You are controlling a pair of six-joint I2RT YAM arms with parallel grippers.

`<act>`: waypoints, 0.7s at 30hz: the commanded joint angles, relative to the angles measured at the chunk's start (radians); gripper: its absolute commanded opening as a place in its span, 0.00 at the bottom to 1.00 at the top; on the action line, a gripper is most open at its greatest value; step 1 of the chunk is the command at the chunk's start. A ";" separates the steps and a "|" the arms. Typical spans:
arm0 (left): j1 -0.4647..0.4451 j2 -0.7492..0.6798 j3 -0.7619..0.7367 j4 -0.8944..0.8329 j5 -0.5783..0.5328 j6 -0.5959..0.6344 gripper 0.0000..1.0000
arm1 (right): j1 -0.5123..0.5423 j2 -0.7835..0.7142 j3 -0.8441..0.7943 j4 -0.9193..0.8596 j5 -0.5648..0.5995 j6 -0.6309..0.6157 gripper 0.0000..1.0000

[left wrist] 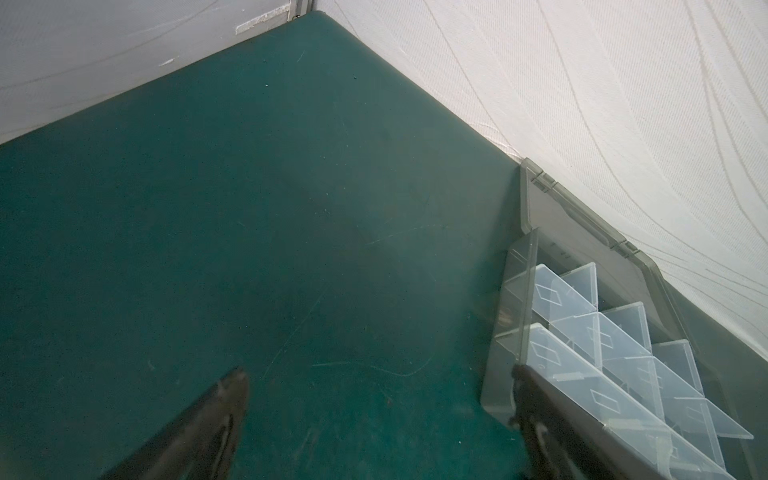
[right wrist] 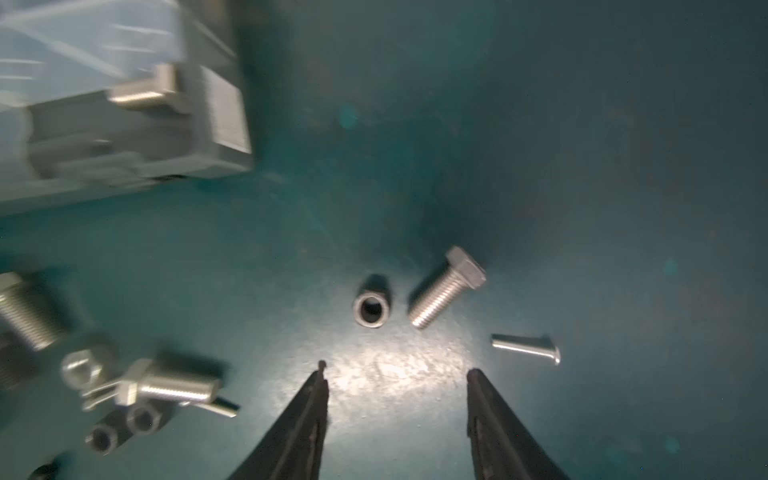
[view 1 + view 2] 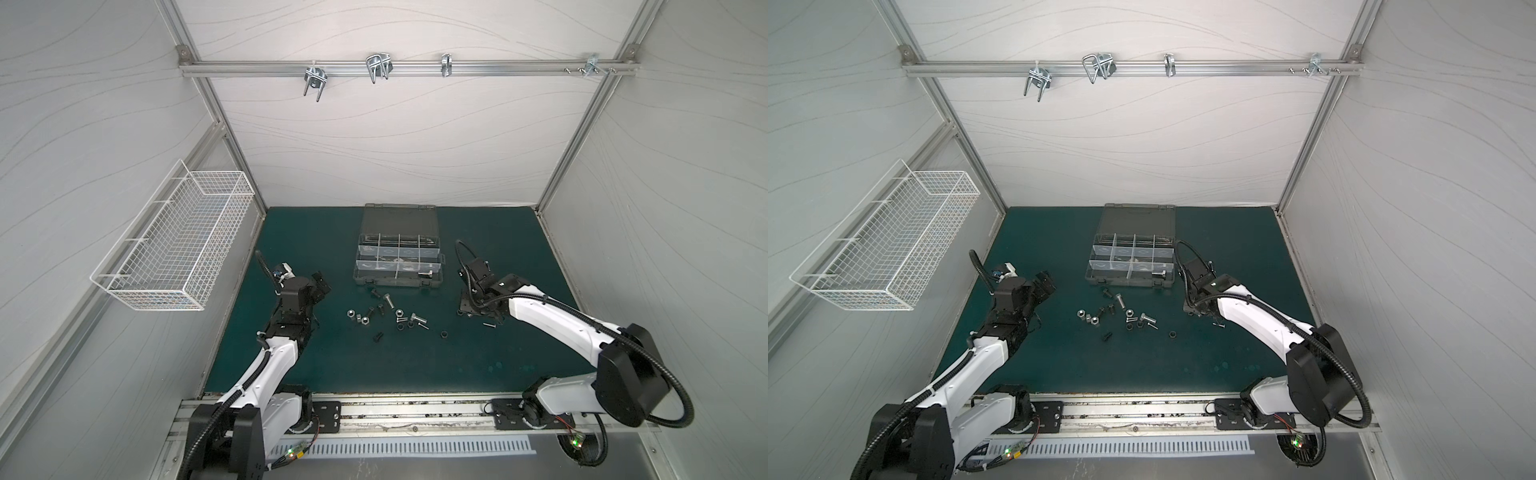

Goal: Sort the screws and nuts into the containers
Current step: 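Return the right gripper to the parts and grasp another silver bolt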

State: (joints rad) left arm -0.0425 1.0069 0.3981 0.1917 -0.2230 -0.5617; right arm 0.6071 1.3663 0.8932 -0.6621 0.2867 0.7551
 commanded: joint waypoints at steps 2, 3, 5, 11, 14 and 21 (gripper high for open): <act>-0.004 -0.003 0.039 0.028 0.004 -0.015 1.00 | -0.059 0.026 -0.024 0.010 -0.063 0.070 0.51; -0.004 -0.004 0.039 0.028 0.003 -0.015 1.00 | -0.067 0.036 -0.028 0.018 -0.069 0.071 0.51; -0.005 -0.004 0.038 0.029 0.002 -0.015 1.00 | -0.073 0.049 -0.035 0.037 -0.073 0.071 0.50; -0.005 0.005 0.038 0.031 0.004 -0.015 1.00 | -0.097 0.092 -0.052 0.078 -0.086 0.072 0.46; -0.006 0.008 0.037 0.034 0.008 -0.017 1.00 | -0.114 0.104 -0.065 0.108 -0.101 0.075 0.45; -0.005 0.019 0.038 0.040 0.016 -0.018 1.00 | -0.124 0.145 -0.061 0.147 -0.099 0.071 0.43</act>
State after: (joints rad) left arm -0.0433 1.0199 0.3981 0.1921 -0.2161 -0.5621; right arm 0.4900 1.4849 0.8318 -0.5354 0.1944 0.8043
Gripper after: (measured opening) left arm 0.996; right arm 0.432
